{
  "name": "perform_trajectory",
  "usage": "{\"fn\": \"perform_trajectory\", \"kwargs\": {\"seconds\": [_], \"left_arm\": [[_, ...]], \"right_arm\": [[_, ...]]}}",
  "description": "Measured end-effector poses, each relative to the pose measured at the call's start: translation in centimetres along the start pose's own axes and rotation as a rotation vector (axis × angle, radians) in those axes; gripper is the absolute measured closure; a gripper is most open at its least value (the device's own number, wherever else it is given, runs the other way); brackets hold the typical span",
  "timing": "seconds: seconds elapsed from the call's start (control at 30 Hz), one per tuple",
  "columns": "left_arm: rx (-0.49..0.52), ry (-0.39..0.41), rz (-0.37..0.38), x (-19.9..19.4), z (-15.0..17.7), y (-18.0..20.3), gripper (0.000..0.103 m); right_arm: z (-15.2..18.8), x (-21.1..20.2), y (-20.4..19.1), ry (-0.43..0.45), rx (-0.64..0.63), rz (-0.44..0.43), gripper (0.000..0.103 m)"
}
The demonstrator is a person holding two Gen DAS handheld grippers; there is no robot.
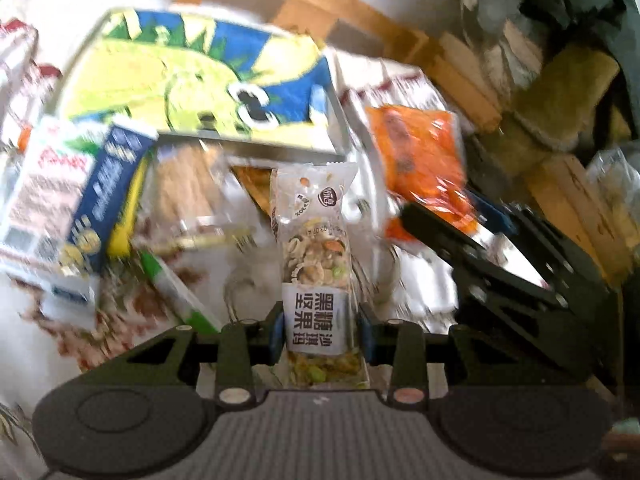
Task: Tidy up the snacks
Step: 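Lift the nut bar with the left tool while the right tool carries the orange pack to the tray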
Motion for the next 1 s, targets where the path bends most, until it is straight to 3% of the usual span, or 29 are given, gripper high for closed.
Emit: {"fn": "perform_trajectory", "kwargs": {"seconds": [0.17,0.27,0.5,0.77,1.0], "left_arm": [[0.016,0.082,-0.112,-0.3,-4.2,-1.4,0.063],[0.042,0.136,-0.192,-0.5,-7.1,-2.1,0.063],[0.035,0.243,-0.303,0.7,-13.7,-3.8,0.063],[-0.005,0.220,-0.404,4.7,-18.5,-7.2,0.063],[-0.034,0.165,-0.451,8.5,-18.8,-9.9,0.063]], "right_arm": [[-1.8,0.8,0.6,0.097,-0.026,0.016,0.053],[-3.2,2.7,1.2,0.146,-0.042,0.022,0.053],[-5.6,8.3,2.9,0.208,-0.002,0.031,0.053],[-5.2,14.2,4.5,0.185,0.039,0.032,0.053],[-2.9,18.7,5.6,0.081,0.141,0.020,0.053]]}}
Point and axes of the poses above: each gripper's, at about its wrist camera, not at the fingertips, and x roughly the way its jaws point, y to its right, z to its underside, the point moved 8 cm from there along x, roughly the way its jaws point, and after that the axes turned 9 degrees about x, right-handed, at the moved point
